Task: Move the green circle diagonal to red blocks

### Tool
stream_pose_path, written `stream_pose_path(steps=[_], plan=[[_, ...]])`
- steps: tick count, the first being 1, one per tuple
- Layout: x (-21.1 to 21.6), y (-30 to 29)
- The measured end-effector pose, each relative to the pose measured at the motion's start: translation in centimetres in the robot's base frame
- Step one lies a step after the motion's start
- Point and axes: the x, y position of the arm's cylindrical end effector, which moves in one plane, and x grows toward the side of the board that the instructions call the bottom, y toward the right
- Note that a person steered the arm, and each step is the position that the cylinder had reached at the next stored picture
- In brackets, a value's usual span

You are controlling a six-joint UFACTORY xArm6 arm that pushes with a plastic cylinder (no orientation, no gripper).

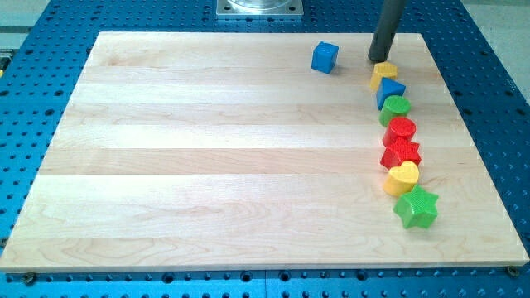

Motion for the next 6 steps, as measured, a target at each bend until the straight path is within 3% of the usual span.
stream_pose_path(steps=[1,2,3,4,5,6], plan=[[1.5,6.3],[7.4,9.6],[12.2,6.8],[13.2,-1.2],[16.4,0.2],[16.4,-2.5]])
